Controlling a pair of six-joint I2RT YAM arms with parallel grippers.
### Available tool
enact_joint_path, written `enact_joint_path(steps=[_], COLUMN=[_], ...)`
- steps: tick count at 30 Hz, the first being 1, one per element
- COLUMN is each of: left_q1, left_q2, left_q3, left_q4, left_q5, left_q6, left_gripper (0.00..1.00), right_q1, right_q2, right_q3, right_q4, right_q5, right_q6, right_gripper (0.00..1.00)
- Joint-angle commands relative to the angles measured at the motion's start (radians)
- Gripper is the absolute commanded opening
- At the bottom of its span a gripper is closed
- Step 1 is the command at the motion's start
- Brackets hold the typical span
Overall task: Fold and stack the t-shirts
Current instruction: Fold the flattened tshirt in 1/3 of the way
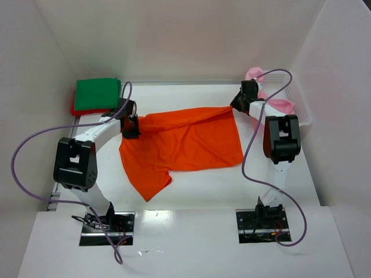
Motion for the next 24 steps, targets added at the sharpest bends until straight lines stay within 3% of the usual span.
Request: enact_joint_path(steps=[1,10,24], left_q1=[0.003,0.012,0.086], left_q2=[-0.06,-0.121,-0.089], left_q3=[-0.026,-0.061,-0.089], left_q4=[-0.021,-0.001,0.005], left_q5=[-0.045,-0.077,-0.09], left_q6=[-0.047,-0.123,-0.133], left_gripper=[0.0,0.0,0.0], right_q1=[-0.008,-0.008,-0.008], right_q2=[-0.032,-0.052,-0.024], right_q3=[-0.022,-0.065,-0.053], right_q4=[-0.027,-0.027,-0.063], right_q5=[0.002,0.036,0.065], right_q6=[-0.008,-0.019,-0.01], right_gripper=[0.0,0.0,0.0])
